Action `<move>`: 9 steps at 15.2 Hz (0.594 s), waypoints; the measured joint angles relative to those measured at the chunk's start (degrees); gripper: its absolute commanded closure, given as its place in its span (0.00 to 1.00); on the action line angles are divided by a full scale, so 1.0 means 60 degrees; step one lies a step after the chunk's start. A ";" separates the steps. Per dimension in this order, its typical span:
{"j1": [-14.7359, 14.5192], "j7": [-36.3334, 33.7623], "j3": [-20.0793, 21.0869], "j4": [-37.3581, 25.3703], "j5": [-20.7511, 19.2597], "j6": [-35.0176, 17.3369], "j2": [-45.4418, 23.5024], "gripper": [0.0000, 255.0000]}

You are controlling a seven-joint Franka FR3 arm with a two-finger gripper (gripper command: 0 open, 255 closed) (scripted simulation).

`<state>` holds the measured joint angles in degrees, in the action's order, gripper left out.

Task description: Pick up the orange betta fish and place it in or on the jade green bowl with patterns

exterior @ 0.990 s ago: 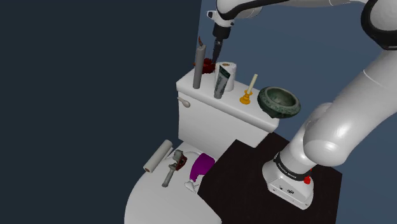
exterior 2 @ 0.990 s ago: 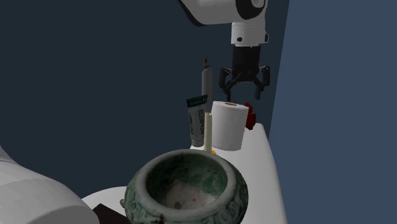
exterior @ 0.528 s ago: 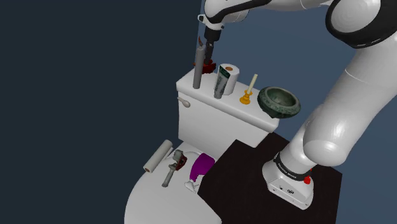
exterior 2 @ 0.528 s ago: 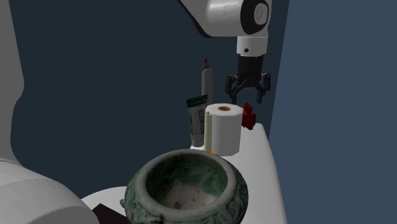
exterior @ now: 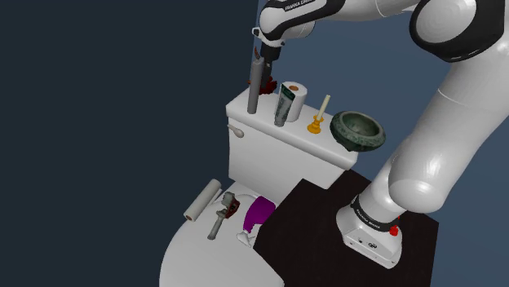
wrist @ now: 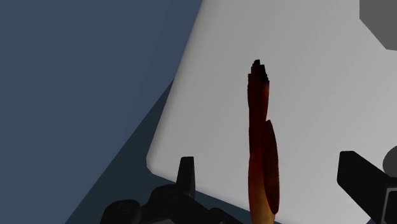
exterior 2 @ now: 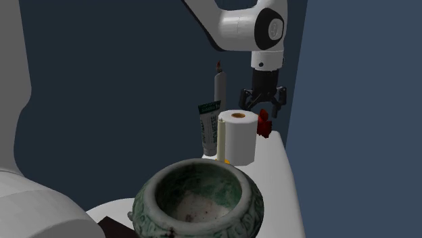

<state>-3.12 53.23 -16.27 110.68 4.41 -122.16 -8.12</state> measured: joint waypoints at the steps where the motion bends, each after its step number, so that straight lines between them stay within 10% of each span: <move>1: 0.0001 0.0002 0.0000 0.0001 0.0001 -0.0003 -0.0001 0.00; 3: 0.0001 0.0003 -0.0001 0.0000 0.0002 -0.0005 -0.0003 0.00; 4: 0.0001 0.0003 -0.0001 0.0000 0.0002 -0.0005 -0.0003 1.00; 9: 0.0001 0.0003 0.0001 0.0000 0.0003 -0.0005 -0.0002 1.00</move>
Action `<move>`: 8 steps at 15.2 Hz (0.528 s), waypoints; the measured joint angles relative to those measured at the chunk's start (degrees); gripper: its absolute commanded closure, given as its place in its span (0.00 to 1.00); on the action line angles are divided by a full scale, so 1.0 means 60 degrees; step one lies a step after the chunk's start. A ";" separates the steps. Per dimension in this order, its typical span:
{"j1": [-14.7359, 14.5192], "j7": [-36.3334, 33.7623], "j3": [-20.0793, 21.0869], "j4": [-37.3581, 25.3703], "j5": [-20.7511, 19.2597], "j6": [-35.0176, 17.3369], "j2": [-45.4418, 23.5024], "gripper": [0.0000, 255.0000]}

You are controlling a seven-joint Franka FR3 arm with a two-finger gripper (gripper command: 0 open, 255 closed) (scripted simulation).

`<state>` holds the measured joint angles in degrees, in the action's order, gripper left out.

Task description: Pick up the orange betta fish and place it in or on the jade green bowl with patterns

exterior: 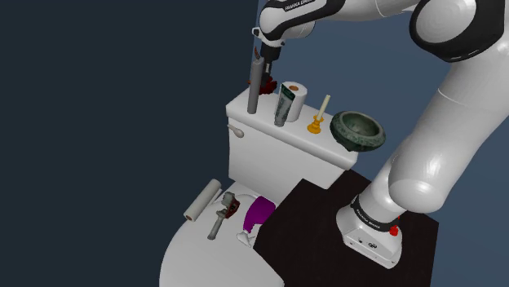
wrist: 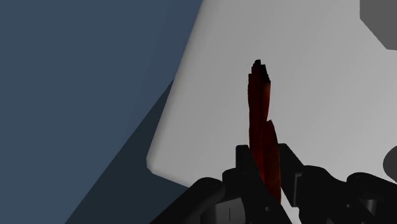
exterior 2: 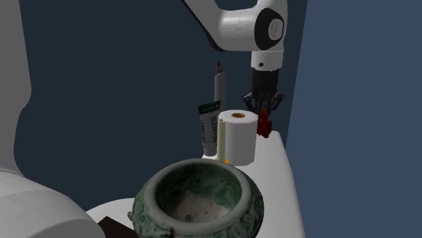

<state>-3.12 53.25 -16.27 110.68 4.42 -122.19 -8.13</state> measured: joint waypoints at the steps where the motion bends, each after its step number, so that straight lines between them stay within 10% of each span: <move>1: 0.0000 0.0000 0.0000 -0.0001 0.0000 0.0000 0.0000 1.00; 8: -0.0008 -0.0039 -0.0003 -0.0186 -0.0038 0.0260 0.0078 1.00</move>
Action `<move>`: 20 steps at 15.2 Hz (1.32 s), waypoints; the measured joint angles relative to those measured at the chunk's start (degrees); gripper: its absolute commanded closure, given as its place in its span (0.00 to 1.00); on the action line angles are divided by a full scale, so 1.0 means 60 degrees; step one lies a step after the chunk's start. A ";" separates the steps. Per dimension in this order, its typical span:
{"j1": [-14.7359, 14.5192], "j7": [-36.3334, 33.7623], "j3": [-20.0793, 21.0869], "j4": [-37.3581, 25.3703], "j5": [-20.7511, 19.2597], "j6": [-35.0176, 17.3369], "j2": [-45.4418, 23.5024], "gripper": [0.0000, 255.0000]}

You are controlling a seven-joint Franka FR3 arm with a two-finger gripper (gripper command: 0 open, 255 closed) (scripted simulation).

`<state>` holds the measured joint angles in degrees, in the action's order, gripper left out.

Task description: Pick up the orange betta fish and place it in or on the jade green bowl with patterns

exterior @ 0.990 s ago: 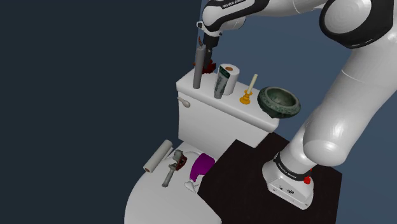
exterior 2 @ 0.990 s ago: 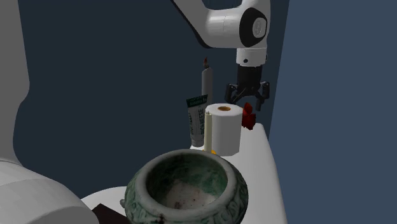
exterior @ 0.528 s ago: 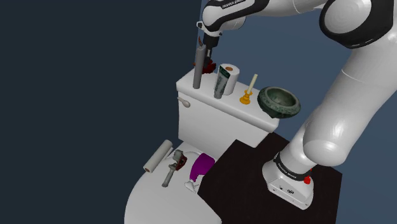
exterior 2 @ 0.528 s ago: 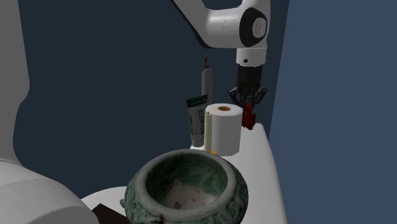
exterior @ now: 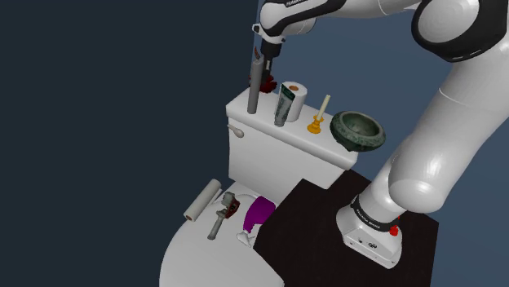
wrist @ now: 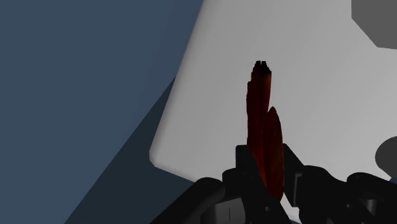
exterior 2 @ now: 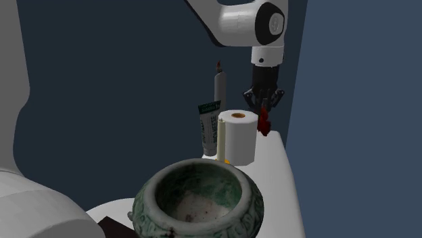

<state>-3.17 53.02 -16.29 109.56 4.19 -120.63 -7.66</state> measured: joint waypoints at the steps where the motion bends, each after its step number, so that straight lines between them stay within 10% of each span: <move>1: -0.0008 -0.0021 -0.0003 -0.0002 -0.0032 0.0087 0.0090 1.00; 20: 0.0003 -0.0157 -0.0039 -0.2051 -0.0190 0.2454 0.0427 1.00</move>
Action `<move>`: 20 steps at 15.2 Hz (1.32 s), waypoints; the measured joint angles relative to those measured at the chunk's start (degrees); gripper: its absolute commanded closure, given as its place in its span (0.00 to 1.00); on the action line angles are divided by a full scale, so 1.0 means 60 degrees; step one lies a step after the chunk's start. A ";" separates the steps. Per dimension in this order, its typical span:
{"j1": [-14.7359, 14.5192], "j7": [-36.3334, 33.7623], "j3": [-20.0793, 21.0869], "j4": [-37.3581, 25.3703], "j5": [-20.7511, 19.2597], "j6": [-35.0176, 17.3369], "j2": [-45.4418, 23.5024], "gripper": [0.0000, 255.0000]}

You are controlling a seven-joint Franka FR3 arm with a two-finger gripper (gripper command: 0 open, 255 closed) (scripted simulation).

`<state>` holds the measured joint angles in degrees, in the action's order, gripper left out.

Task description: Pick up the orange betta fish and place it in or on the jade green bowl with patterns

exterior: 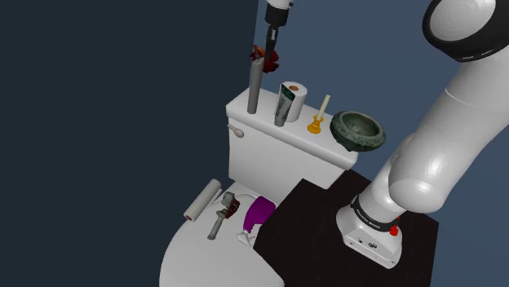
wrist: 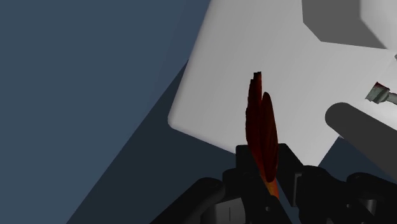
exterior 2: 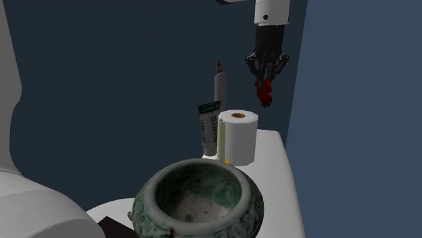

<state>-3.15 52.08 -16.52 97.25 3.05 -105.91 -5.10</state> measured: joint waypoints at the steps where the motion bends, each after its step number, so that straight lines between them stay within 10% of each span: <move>1: -0.0002 -0.0008 0.0002 -0.0118 0.0004 0.0101 -0.0016 1.00; 10: 0.0023 -0.0032 -0.0012 -0.1342 0.0017 0.1248 -0.0097 1.00; 20: 0.0057 -0.0299 0.0106 0.2400 -0.0992 0.0975 0.3510 1.00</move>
<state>-2.81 50.28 -15.88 111.65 -2.90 -100.06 15.96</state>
